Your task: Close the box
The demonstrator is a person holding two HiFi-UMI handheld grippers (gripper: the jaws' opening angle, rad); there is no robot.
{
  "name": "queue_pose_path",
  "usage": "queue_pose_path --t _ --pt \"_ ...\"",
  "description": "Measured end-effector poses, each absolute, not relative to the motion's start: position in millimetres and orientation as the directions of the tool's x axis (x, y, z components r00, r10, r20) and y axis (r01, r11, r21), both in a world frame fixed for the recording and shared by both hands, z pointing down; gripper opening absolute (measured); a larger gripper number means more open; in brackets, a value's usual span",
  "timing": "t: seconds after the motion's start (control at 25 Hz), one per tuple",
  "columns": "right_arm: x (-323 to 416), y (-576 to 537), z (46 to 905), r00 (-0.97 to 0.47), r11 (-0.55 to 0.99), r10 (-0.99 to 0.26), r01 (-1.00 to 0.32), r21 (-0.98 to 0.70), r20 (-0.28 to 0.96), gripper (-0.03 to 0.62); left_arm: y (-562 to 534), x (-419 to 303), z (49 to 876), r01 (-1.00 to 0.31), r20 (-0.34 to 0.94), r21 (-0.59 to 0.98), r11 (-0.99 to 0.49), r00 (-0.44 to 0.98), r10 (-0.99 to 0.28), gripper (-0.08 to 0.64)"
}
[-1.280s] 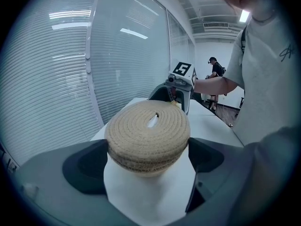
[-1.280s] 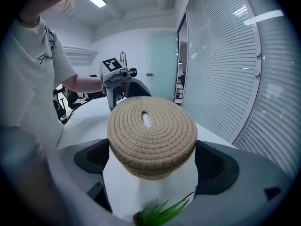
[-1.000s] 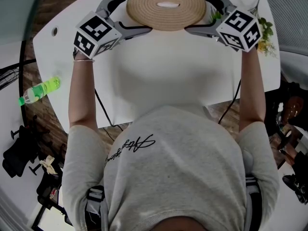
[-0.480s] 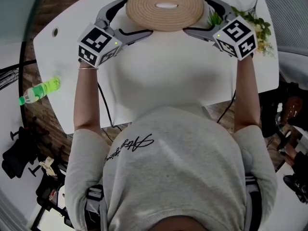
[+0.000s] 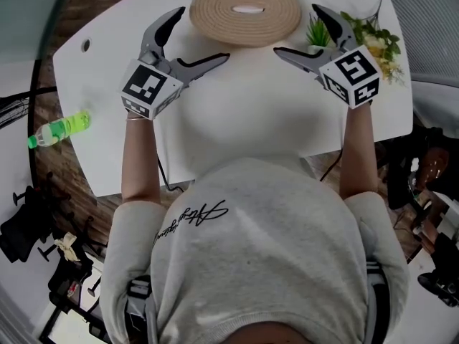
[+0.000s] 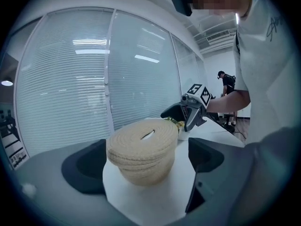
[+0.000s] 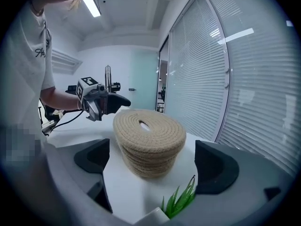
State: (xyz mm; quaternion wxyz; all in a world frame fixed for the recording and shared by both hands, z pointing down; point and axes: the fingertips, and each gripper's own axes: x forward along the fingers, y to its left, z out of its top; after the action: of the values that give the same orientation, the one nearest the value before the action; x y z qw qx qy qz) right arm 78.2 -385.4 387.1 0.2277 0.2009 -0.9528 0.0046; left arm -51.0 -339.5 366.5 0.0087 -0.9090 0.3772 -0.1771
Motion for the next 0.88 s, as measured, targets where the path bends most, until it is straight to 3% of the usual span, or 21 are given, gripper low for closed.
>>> queue_pose_path --t 0.36,0.56,0.76,0.88 --pt "80.4 -366.8 356.5 -0.838 0.902 -0.431 -0.411 0.131 0.336 0.563 -324.3 -38.4 314.5 -0.772 0.134 -0.213 -0.599 0.584 -0.800 0.525" --pt "79.4 -356.6 339.8 -0.851 0.894 -0.448 -0.432 0.121 0.273 0.552 -314.3 -31.6 302.1 -0.801 0.096 -0.236 -0.550 0.544 -0.834 0.523" --pt "79.0 -345.2 333.6 -0.876 0.906 -0.421 -0.420 0.055 0.234 0.510 -305.8 -21.4 295.9 -0.824 0.070 -0.227 -0.519 0.518 -0.853 0.517" --pt "78.7 -337.8 333.9 -0.883 0.912 -0.409 -0.406 0.061 0.233 0.469 -302.0 -17.5 288.6 -0.847 0.022 -0.194 -0.495 0.501 -0.865 0.458"
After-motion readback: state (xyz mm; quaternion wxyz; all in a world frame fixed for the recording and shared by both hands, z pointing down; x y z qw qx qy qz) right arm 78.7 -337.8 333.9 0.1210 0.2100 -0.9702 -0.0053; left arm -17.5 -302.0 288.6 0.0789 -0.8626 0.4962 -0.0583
